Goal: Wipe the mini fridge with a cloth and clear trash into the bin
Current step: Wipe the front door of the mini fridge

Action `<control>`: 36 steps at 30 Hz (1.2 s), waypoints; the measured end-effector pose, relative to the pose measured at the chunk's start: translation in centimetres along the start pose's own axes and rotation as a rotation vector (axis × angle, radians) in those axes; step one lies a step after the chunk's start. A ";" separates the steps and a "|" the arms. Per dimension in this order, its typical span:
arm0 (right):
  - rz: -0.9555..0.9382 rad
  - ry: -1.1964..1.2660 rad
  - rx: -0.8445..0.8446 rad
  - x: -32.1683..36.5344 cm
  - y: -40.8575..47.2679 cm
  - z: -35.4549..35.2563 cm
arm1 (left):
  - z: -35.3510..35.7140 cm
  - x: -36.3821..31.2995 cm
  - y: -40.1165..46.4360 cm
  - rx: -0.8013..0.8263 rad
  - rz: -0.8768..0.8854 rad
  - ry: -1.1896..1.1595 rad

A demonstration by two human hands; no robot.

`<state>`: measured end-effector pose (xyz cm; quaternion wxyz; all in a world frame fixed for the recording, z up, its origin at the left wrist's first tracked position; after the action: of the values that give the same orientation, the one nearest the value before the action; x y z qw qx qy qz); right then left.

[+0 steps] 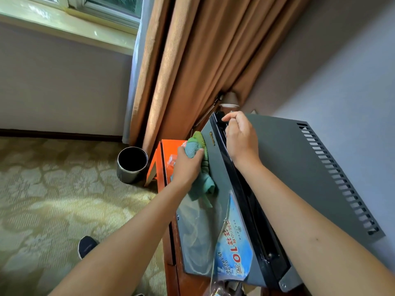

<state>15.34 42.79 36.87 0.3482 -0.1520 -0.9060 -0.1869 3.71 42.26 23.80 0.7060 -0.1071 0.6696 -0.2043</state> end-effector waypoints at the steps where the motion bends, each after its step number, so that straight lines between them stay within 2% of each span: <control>1: 0.001 -0.007 0.004 0.0 0.0 0.1 | 0.0 0.5 -0.4 0.012 -0.018 0.012; 6: -0.007 -0.037 0.010 0.0 0.0 0.1 | -0.3 1.3 -3.8 0.023 0.020 0.065; 12: -0.021 -0.066 0.010 0.3 -0.2 -0.1 | -0.8 -3.6 -2.1 -0.012 0.266 0.188; 17: -0.023 -0.078 0.012 0.4 -0.2 -0.2 | -1.5 -1.5 -0.8 0.016 0.191 0.277; 21: -0.010 -0.092 0.017 0.4 -0.1 0.0 | -2.0 -0.3 -1.6 0.066 0.109 0.151; 25: -0.014 -0.098 0.021 0.4 -0.3 -0.1 | -1.7 -4.3 -1.7 0.045 0.264 0.020; 28: -0.014 -0.110 0.026 0.6 -0.4 -0.1 | -1.6 -6.6 0.1 0.003 0.334 0.143; 32: 0.000 -0.122 0.028 0.7 -0.4 0.0 | -2.6 -5.1 1.4 -0.019 0.263 0.450; 36: 0.005 -0.128 0.031 0.9 -0.4 -0.2 | -1.8 -3.7 -1.7 -0.026 0.308 0.461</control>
<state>14.64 42.46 37.49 0.2923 -0.1604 -0.9288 -0.1618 1.60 42.59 27.67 0.5561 0.0361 0.8237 -0.1048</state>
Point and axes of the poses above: each hand's wrist, its own y-axis towards the middle knuckle, its own z-axis out of the palm, x = y × z, the point moved 3 cm from there along y, towards the middle knuckle, and after that the axes turned 1 degree about y, right-handed, at the moved point
